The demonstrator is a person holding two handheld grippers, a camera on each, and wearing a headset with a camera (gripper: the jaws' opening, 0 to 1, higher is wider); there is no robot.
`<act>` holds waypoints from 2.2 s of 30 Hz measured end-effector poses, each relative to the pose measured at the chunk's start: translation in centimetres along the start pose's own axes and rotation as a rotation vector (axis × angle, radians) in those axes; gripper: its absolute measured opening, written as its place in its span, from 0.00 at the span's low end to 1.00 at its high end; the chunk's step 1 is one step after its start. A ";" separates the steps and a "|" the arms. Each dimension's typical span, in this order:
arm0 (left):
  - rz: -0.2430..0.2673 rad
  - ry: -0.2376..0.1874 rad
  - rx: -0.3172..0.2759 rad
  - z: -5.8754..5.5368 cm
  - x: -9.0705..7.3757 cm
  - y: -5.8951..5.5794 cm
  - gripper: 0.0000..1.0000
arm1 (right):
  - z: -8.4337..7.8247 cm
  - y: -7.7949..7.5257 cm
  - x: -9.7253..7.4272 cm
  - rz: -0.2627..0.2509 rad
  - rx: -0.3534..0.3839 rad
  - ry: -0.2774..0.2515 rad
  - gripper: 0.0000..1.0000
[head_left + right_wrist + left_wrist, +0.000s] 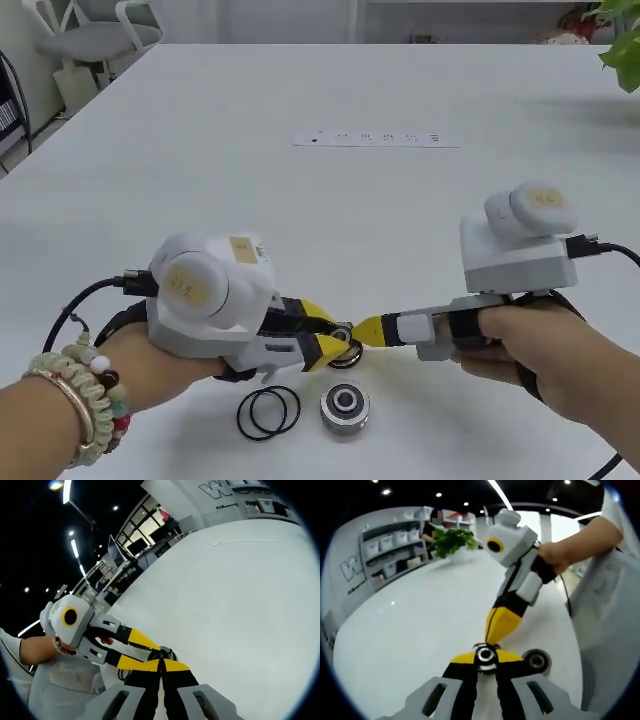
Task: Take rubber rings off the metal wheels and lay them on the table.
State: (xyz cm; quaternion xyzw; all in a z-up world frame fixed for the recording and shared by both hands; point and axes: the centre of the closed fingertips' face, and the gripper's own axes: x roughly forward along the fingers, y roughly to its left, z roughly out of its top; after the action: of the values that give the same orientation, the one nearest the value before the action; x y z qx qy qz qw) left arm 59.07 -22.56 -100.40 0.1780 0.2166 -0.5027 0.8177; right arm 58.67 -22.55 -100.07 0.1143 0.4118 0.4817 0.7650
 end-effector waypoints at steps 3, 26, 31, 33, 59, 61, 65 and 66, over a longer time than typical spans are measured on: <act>0.000 -0.002 0.000 0.0 0.0 0.0 0.14 | 0.0 0.2 0.1 0.018 -0.005 -0.001 0.00; -0.017 -0.017 0.014 2.1 -0.3 -0.3 0.20 | 0.1 -0.8 -1.2 -0.036 -0.054 -0.004 0.00; -0.040 -0.059 -0.007 4.1 -1.1 -0.5 0.24 | 0.7 -1.6 -1.8 -0.048 -0.024 -0.037 0.00; -0.037 -0.064 0.002 4.9 -1.6 -0.4 0.27 | 0.9 -1.8 -2.1 -0.052 -0.011 -0.052 0.00; 0.052 -0.109 0.165 10.3 -12.9 -0.8 0.61 | 4.5 0.0 -3.6 -0.040 -0.018 -0.168 0.00; 0.061 -0.111 0.166 9.9 -13.3 -0.3 0.64 | 4.6 0.2 -3.5 -0.036 -0.026 -0.169 0.00; 0.093 -0.108 0.162 9.5 -15.0 -0.4 0.70 | 4.9 0.7 -3.5 -0.026 -0.038 -0.169 0.00; 0.099 -0.110 0.158 9.4 -15.3 -0.4 0.71 | 4.9 1.0 -3.5 -0.022 -0.043 -0.169 0.00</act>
State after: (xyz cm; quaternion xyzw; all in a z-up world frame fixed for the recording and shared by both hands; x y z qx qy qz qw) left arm 54.20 -16.08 -84.34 0.2242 0.1221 -0.4864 0.8356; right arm 61.01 -23.86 -94.57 0.1337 0.3366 0.4704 0.8047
